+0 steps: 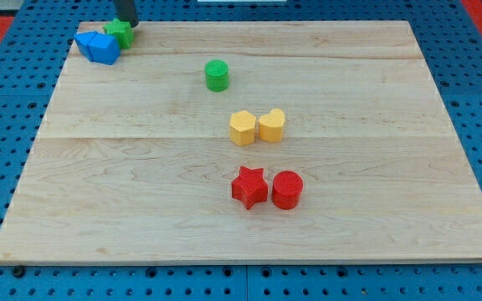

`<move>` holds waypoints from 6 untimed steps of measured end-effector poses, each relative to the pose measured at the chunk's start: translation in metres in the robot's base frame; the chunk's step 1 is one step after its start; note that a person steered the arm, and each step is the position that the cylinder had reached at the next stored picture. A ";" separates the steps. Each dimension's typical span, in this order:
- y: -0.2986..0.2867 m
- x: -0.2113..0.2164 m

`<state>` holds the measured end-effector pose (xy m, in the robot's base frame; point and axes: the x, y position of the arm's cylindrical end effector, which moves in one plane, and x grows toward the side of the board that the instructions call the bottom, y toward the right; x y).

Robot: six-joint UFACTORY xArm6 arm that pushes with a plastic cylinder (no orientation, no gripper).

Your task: Move green circle towards the left

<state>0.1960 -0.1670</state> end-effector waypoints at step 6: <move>0.118 0.110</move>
